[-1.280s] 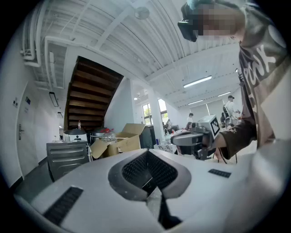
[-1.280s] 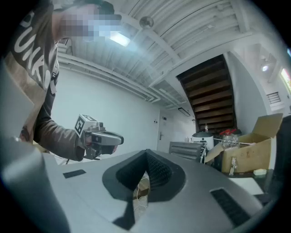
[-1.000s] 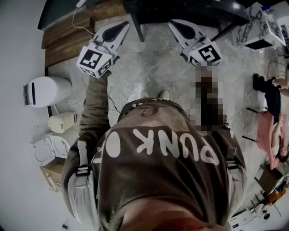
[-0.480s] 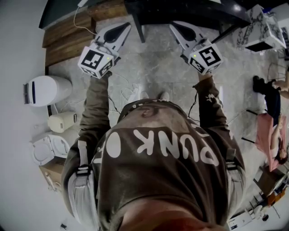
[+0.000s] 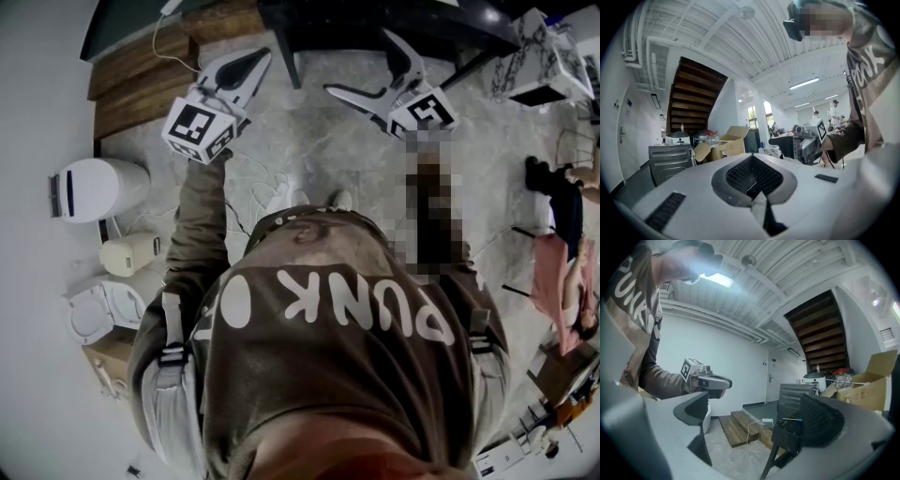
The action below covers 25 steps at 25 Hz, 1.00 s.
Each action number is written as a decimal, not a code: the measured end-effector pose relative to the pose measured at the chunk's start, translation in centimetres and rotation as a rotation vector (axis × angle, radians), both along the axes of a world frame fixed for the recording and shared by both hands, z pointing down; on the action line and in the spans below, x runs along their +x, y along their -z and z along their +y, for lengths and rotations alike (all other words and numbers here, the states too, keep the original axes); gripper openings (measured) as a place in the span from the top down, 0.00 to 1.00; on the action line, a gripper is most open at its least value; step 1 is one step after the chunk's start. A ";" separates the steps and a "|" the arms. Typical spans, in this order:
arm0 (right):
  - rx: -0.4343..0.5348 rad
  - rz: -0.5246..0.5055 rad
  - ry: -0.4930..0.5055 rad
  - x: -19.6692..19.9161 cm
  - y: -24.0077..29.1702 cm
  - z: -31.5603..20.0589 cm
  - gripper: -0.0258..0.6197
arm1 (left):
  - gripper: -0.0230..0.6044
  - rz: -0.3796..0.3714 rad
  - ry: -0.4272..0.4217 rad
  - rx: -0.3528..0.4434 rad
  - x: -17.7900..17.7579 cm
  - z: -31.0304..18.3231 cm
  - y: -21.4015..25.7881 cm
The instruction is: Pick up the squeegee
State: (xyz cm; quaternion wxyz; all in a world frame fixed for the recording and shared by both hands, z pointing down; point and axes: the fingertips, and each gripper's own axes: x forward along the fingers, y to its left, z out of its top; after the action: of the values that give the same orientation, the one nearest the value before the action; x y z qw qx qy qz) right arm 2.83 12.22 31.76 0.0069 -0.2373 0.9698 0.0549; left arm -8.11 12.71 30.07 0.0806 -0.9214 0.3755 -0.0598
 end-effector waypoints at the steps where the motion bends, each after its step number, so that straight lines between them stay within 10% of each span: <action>1: 0.009 0.012 -0.001 -0.1 -0.1 0.1 0.04 | 0.96 0.000 0.000 0.000 0.0 0.0 0.0; 25: 0.035 0.024 0.009 3.7 -0.5 1.7 0.04 | 0.96 -0.028 0.040 0.012 3.6 1.4 0.3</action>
State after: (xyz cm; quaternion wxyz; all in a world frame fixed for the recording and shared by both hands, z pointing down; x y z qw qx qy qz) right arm 6.54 13.95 32.30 -0.0003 -0.2322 0.9698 0.0746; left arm -4.55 14.09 29.79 0.0900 -0.9122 0.3931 -0.0721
